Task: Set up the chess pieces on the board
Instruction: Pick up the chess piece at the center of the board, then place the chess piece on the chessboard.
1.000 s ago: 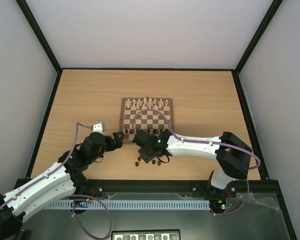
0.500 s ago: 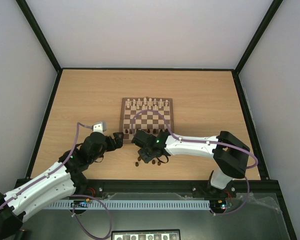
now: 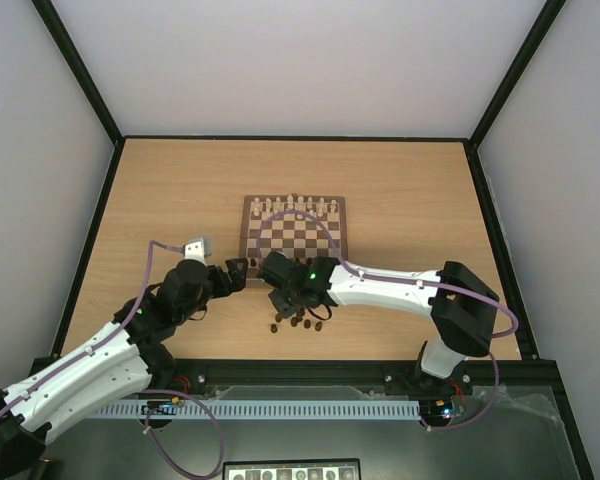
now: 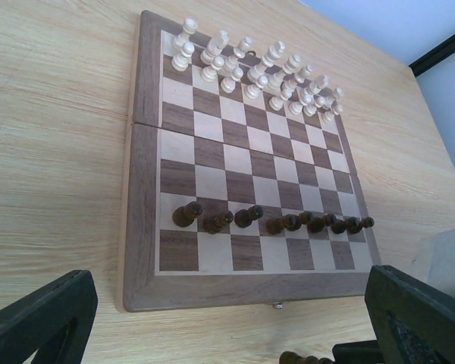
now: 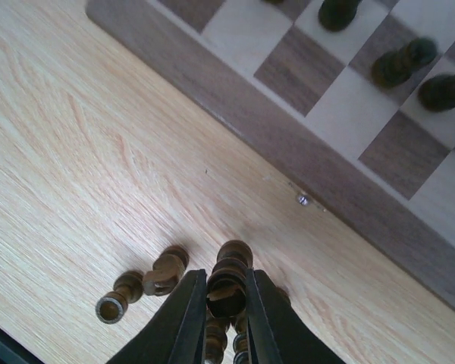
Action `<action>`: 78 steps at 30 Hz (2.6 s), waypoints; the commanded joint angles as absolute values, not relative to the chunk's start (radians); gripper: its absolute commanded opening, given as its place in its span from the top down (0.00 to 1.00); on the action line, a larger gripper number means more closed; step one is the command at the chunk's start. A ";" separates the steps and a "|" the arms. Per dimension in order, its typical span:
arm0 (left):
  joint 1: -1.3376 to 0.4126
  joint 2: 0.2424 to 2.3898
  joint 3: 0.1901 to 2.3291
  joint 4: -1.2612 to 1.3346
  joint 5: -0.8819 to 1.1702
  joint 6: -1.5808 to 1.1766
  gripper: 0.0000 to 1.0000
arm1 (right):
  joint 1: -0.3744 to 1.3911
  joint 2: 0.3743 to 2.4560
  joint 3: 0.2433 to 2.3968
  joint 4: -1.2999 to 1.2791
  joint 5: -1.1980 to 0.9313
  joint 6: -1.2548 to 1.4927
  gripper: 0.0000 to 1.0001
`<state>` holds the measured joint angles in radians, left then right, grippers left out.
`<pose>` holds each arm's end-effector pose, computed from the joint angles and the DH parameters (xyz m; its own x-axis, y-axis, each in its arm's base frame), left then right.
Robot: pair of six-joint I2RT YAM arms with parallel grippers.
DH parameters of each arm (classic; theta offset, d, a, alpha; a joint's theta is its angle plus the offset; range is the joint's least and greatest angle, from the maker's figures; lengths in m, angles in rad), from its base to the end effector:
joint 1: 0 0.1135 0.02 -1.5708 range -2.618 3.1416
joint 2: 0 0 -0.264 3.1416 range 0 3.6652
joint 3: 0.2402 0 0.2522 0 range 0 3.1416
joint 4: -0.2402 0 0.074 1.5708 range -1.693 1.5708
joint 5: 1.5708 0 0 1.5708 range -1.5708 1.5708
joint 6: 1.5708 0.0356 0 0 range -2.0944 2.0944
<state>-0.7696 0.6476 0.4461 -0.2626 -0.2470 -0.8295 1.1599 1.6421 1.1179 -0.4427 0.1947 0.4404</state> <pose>0.1199 -0.1040 0.2339 -0.5989 -0.4155 -0.6845 0.1125 0.8027 -0.5857 0.1432 0.3115 0.2165 -0.6621 -0.4726 -0.5816 -0.6338 0.7673 0.0980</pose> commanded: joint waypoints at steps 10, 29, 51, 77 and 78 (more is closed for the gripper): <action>-0.776 0.618 0.494 -0.293 -0.269 -0.811 0.00 | 1.077 1.567 1.378 -0.630 0.280 0.382 0.84; -0.776 0.630 0.498 -0.274 -0.264 -0.791 0.01 | 0.958 1.555 1.359 -0.592 0.275 0.362 0.84; -0.776 0.652 0.492 -0.265 -0.279 -0.769 0.01 | 0.962 1.626 1.190 -0.395 0.140 0.400 0.86; -0.776 0.678 0.491 -0.246 -0.284 -0.764 0.00 | 0.963 1.703 1.182 -0.326 0.192 0.400 0.86; -0.776 0.678 0.492 -0.245 -0.284 -0.763 0.01 | 0.962 1.706 1.181 -0.325 0.192 0.400 0.86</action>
